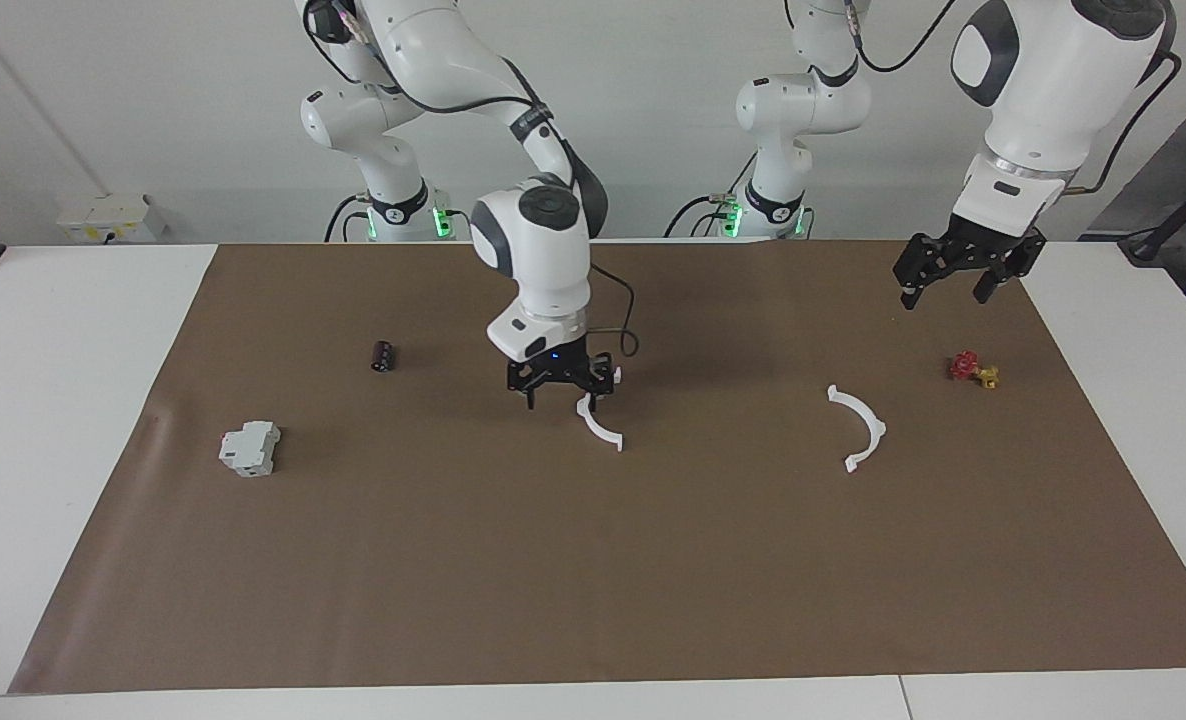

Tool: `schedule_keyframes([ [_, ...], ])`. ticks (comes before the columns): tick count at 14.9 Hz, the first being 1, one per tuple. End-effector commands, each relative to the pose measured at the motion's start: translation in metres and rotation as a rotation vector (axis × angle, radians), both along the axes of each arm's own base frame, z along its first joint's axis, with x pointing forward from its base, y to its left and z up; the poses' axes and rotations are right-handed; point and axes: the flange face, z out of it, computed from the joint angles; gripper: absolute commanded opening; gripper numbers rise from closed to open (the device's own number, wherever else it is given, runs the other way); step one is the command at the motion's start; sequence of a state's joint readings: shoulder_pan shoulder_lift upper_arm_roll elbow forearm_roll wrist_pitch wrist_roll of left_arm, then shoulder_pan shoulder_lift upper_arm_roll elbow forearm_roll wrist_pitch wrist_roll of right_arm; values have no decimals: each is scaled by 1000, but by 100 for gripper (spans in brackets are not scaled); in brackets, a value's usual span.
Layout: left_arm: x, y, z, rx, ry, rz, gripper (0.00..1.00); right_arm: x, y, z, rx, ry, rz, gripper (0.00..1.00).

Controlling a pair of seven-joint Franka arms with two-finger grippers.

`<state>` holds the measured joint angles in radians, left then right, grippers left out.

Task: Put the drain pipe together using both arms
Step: 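Set the clamp half down at center and open the right gripper, then return the right gripper to rest while the left gripper reaches the clamp, then grasp the other white clamp half with the left gripper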

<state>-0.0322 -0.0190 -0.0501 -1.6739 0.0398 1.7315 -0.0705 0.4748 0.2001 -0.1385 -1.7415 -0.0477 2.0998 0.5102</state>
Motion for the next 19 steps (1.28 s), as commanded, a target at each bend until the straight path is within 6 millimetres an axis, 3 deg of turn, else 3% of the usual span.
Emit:
schedule_keyframes([
  [1, -14, 4, -8, -10, -3, -9, 100, 1, -57, 47, -33, 36, 14, 100],
  [4, -16, 4, -19, -15, -58, 6, 100, -12, -145, 90, -49, 72, 39, 100],
  [6, -20, 12, -35, -18, -89, 22, 100, -30, -186, 108, -47, 132, 39, 100],
  [7, -22, 26, -47, -17, -97, 49, 100, -40, -204, 113, -44, 168, 14, 100],
  [9, -24, 35, -79, -22, -107, 94, 100, -59, -236, 125, -31, 223, 1, 100],
  [12, -20, 33, -126, -34, -88, 179, 100, -71, -260, 137, -22, 224, 28, 100],
  [14, -23, 30, -147, -38, -59, 230, 100, -71, -254, 138, -27, 223, 63, 100],
  [16, -21, 26, -156, -58, -72, 393, 100, -71, -246, 139, -45, 225, 80, 100],
  [18, -20, 25, -168, -61, -62, 422, 100, -68, -234, 155, -41, 218, 97, 100],
  [19, -20, 25, -185, -58, -43, 425, 100, -69, -230, 155, -31, 225, 91, 100],
])
